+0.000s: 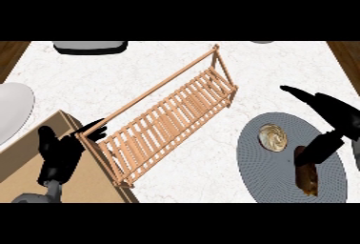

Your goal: Pick the cupcake from the placemat and place it in the tiered shelf

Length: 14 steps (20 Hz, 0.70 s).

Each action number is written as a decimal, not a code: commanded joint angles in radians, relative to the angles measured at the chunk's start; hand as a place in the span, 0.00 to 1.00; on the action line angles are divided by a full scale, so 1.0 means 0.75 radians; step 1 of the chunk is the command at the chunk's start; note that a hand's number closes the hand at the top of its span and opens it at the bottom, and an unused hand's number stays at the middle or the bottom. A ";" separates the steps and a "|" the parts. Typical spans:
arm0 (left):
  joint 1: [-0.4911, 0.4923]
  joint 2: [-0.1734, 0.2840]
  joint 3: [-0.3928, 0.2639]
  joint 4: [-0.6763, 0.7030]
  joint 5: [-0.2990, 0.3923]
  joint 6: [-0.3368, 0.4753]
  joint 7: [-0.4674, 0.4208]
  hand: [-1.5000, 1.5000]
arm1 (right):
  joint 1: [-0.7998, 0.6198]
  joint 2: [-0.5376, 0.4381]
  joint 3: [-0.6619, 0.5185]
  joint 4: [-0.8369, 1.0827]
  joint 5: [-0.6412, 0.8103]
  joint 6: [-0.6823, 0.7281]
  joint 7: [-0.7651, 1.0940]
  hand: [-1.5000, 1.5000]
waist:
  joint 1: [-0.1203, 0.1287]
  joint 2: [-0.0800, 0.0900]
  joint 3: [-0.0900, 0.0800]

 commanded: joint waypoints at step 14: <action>0.017 -0.061 0.120 0.116 0.014 -0.015 0.029 0.50 | 0.145 0.143 0.083 0.031 0.315 -0.182 -0.038 0.00 | 0.003 0.017 -0.018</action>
